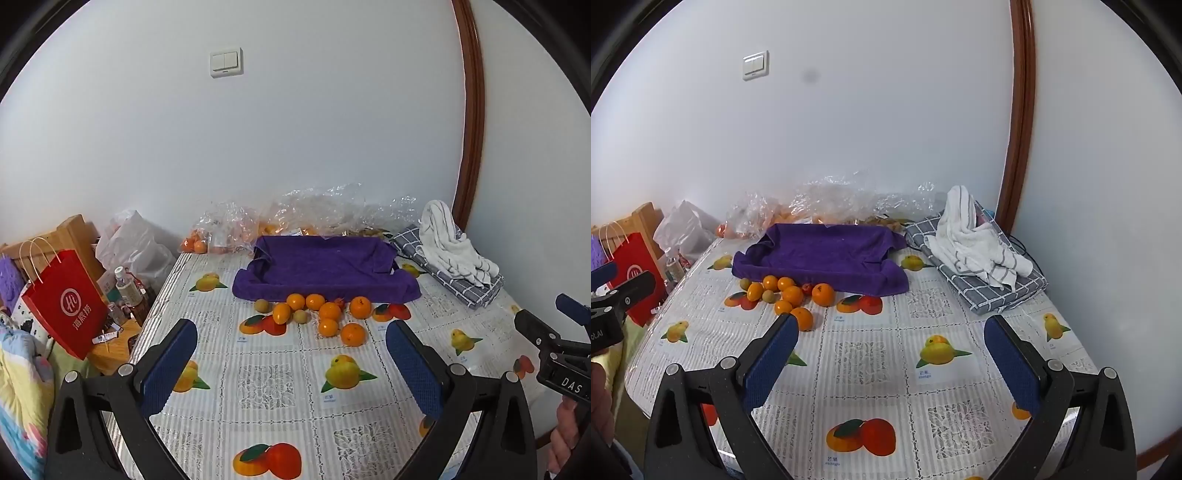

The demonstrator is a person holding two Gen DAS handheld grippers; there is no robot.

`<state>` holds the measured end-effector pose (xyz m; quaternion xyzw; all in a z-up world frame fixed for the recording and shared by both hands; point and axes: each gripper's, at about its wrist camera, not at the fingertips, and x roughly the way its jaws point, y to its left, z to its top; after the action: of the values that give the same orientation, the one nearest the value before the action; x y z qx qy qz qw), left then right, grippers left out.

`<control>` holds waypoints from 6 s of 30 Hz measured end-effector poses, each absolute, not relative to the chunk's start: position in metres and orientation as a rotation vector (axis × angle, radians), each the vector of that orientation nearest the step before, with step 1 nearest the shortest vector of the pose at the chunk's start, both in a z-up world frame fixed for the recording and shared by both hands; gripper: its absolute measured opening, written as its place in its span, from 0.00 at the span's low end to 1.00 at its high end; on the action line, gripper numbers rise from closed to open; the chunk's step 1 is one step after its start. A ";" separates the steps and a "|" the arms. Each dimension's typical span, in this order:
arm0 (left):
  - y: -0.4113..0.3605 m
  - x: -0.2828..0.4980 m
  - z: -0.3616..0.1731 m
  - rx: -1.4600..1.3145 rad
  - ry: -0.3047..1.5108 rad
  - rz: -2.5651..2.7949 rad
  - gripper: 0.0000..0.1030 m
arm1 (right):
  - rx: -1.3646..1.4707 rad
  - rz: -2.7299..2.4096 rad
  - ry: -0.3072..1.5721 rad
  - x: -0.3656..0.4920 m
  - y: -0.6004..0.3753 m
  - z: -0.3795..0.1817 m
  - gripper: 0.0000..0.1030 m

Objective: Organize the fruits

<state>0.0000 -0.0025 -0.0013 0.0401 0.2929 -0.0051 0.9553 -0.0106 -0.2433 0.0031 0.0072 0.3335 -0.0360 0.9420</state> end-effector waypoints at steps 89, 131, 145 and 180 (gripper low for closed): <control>0.005 -0.007 0.000 -0.022 0.606 -0.080 1.00 | 0.060 -0.046 0.692 -0.014 -0.236 0.002 0.97; 0.093 0.117 -0.169 -0.021 0.938 0.027 0.71 | 0.091 0.142 0.906 0.128 -0.197 -0.161 0.83; 0.114 0.124 -0.192 -0.047 0.973 0.020 0.91 | 0.038 0.212 1.038 0.213 -0.166 -0.192 0.59; 0.075 0.241 -0.193 -0.023 0.923 -0.078 0.43 | 0.027 0.136 0.997 0.235 -0.216 -0.202 0.42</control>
<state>0.2414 0.0749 -0.1932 -0.0113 0.4450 -0.0376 0.8947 0.2346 -0.2159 -0.2016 0.0130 0.4779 0.0653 0.8759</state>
